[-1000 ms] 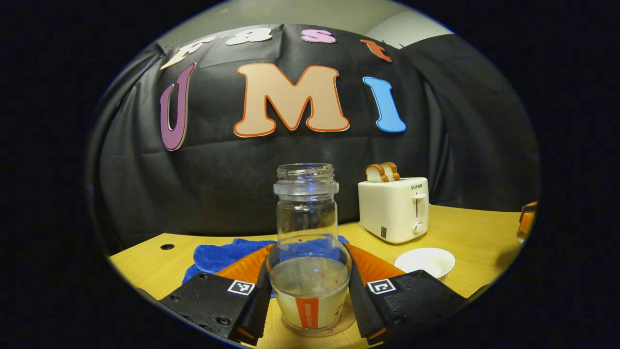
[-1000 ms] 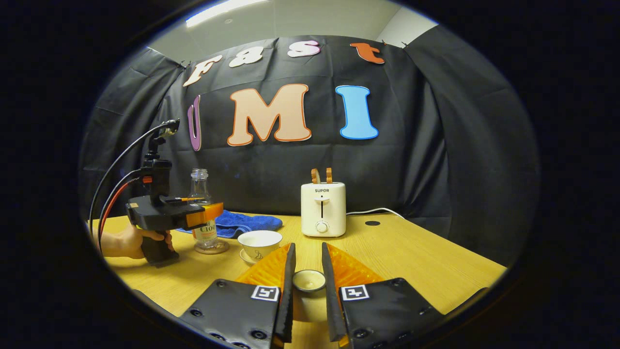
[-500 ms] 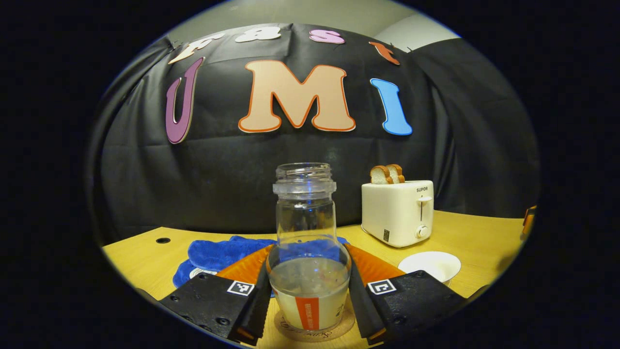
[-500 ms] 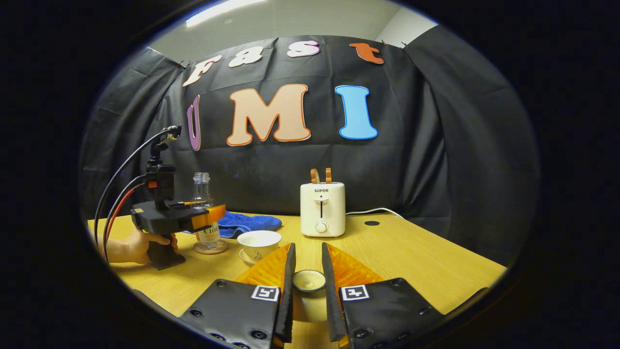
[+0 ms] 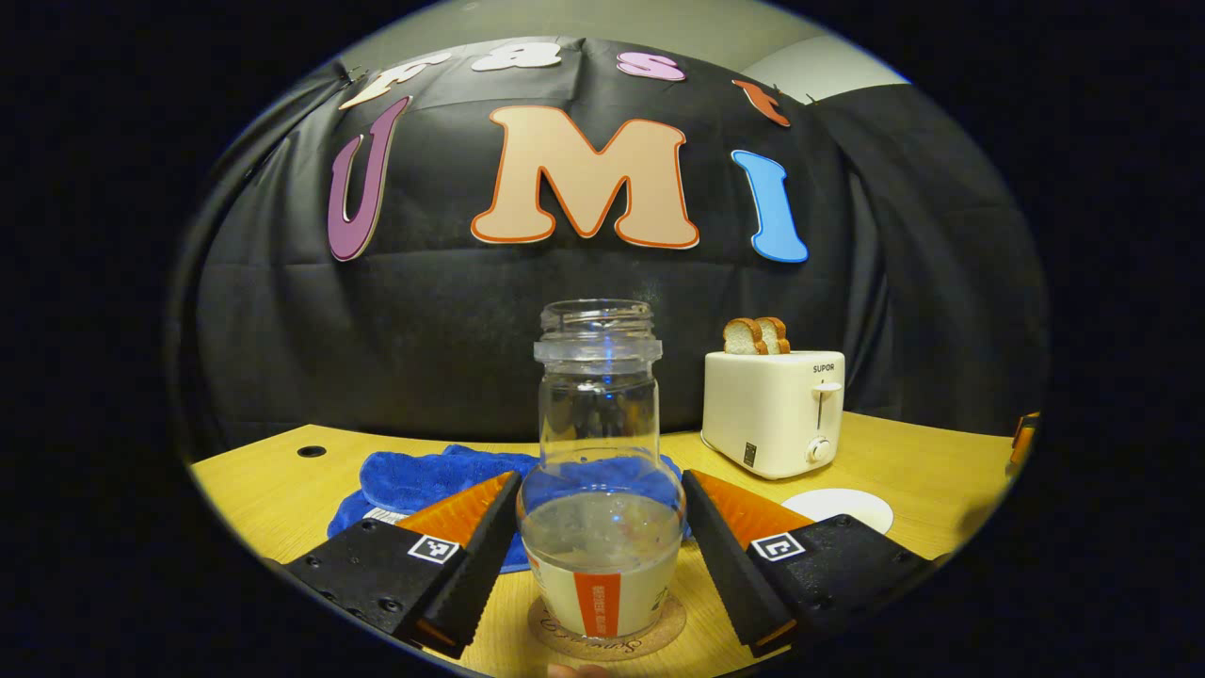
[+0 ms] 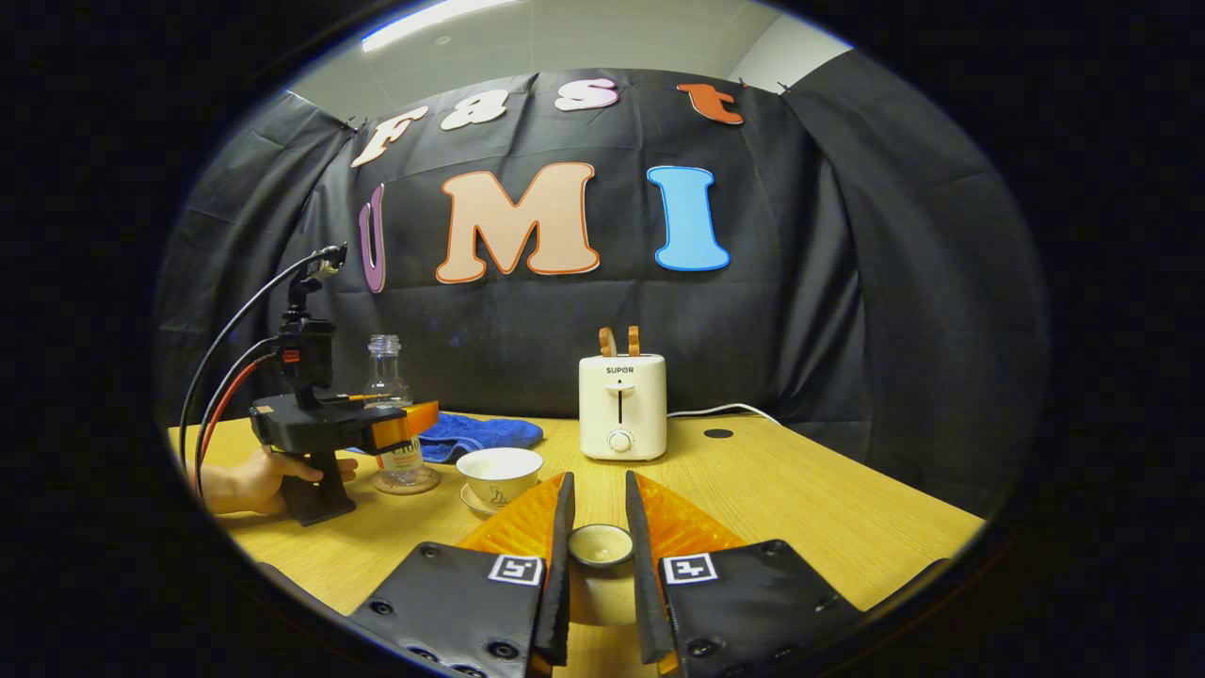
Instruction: Open the teacup lid with one hand, grasp the water bottle and pour water into the teacup with the other hand; after pouring, place the water bottle on the coaster and then close the teacup lid.
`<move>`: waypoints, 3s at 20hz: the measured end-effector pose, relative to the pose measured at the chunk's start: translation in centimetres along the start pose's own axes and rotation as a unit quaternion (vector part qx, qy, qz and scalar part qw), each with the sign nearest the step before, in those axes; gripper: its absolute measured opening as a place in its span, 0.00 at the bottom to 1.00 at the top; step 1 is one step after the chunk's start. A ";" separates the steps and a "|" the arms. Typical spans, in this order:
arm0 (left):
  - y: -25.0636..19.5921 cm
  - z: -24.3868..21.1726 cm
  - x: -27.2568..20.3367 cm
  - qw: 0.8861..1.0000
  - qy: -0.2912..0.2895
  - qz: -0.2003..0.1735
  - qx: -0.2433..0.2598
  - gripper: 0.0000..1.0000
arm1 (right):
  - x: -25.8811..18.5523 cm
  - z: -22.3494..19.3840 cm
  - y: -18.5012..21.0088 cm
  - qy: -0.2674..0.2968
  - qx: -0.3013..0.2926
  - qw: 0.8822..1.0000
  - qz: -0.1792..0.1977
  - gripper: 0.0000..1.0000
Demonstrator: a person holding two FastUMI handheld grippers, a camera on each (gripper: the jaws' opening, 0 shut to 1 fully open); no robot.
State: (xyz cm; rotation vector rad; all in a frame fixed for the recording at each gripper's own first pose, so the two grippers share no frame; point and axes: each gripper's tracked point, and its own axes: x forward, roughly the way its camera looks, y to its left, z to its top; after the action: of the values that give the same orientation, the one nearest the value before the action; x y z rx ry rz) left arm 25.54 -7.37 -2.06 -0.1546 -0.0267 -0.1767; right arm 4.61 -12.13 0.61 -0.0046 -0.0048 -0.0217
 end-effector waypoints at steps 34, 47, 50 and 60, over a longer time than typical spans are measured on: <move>2.4 0.9 -15.5 0.999 -0.006 0.033 0.000 0.98 | 17.0 -2.6 11.3 0.056 -0.014 0.997 0.052 0.31; 2.6 0.9 -15.6 1.000 -0.006 0.031 0.000 1.00 | 16.9 -3.3 12.3 0.078 -0.038 0.994 0.065 0.32; 2.6 0.8 -15.6 1.000 -0.006 0.031 0.000 0.97 | 17.0 -3.6 12.4 0.084 -0.039 0.993 0.066 0.32; 2.7 0.9 -15.7 1.000 -0.006 0.030 0.000 0.98 | 16.8 -3.6 12.4 0.088 -0.033 0.993 0.077 0.71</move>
State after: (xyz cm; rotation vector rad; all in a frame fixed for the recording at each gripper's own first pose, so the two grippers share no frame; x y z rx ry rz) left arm 10.54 -1.90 -2.26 -0.1572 -0.0337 -0.1153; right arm 21.74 -0.06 -2.96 -0.0698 0.1720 0.1324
